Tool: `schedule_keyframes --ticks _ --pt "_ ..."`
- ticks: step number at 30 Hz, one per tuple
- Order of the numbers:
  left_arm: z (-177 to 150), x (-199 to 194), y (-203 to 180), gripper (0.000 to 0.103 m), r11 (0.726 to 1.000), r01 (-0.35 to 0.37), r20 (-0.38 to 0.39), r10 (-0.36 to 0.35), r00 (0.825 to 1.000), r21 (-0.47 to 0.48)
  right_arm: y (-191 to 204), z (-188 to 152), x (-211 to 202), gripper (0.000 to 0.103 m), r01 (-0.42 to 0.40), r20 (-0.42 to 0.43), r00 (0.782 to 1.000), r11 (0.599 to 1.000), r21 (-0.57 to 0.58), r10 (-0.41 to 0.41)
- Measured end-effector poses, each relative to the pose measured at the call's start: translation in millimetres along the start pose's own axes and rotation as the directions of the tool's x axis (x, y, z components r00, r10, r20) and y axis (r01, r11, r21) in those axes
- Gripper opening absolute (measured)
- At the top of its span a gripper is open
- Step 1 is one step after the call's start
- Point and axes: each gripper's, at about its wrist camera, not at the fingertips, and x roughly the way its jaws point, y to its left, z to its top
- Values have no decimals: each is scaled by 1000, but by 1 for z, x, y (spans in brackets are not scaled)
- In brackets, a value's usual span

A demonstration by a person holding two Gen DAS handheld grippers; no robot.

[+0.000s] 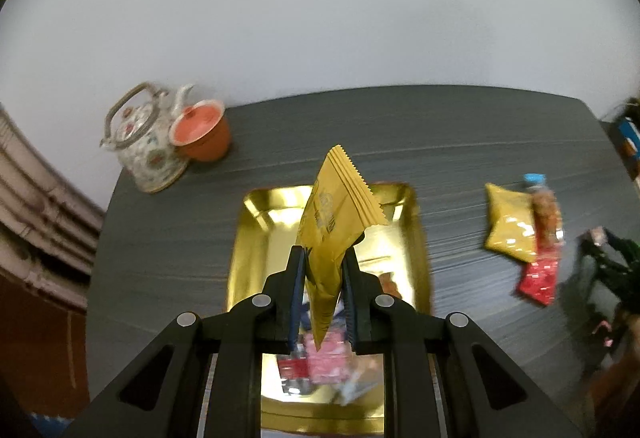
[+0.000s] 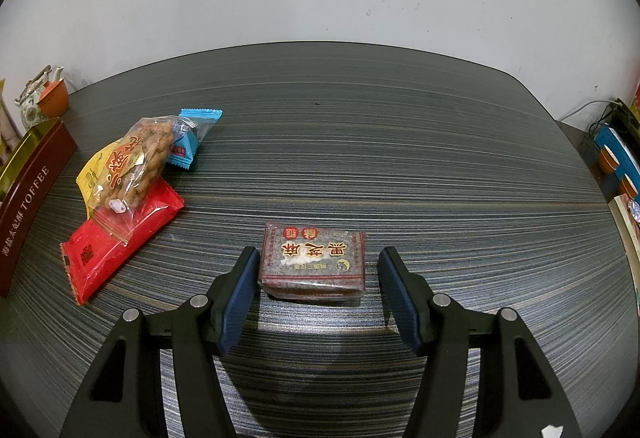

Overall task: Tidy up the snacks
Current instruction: 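Carry the yellow foil pack into the gold tin and open the left gripper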

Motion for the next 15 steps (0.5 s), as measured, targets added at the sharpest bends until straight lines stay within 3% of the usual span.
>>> schedule_keyframes --ticks 11,15 --pt "-15 36 25 18 993 -114 -84 113 990 -5 0 1 0 59 1 0 1000 1000 0 -1" --pt "-21 45 25 18 993 -116 -100 115 988 -7 0 1 0 59 1 0 1000 1000 0 -1"
